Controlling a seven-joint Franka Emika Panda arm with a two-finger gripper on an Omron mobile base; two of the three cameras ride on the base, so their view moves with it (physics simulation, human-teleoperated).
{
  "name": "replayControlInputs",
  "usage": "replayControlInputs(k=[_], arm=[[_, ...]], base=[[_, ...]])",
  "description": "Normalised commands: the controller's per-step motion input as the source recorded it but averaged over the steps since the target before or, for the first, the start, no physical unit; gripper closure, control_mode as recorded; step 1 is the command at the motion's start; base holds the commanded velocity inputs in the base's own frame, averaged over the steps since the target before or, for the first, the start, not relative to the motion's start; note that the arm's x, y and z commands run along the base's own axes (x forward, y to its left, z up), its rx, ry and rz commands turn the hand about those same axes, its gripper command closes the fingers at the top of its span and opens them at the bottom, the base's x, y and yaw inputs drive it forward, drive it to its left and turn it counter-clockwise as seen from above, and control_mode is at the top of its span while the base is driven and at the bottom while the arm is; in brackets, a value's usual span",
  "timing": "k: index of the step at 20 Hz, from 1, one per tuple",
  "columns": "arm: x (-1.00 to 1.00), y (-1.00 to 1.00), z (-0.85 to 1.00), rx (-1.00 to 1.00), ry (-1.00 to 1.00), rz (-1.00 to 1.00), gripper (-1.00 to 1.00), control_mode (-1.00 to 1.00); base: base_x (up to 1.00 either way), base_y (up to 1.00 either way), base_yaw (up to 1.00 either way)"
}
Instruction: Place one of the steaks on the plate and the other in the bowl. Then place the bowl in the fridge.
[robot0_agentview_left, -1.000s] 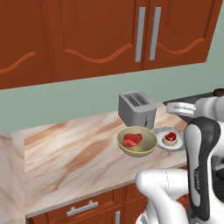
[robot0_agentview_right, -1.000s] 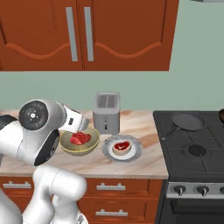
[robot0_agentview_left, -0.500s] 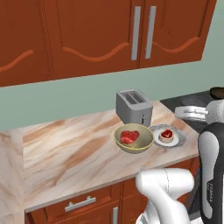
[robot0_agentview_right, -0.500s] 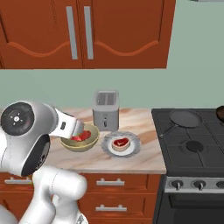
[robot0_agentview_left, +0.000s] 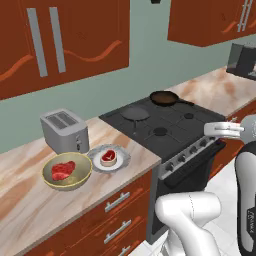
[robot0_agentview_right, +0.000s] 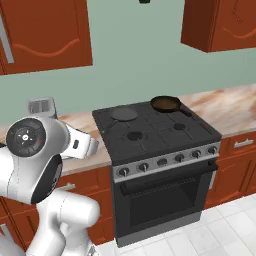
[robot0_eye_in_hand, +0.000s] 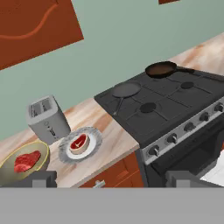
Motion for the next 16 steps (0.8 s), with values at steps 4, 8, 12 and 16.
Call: replayControlInputs(k=[4, 8, 12, 16], arm=[[0.00, 0.00, 0.00, 0.00, 0.00, 0.00, -1.00, 1.00], [0.00, 0.00, 0.00, 0.00, 0.00, 0.00, -1.00, 1.00], [0.00, 0.00, 0.00, 0.00, 0.00, 0.00, -1.00, 1.00], [0.00, 0.00, 0.00, 0.00, 0.00, 0.00, -1.00, 1.00]], base=[[0.00, 0.00, -1.00], [0.00, 0.00, -1.00], [0.00, 0.00, -1.00], [0.00, 0.00, -1.00]])
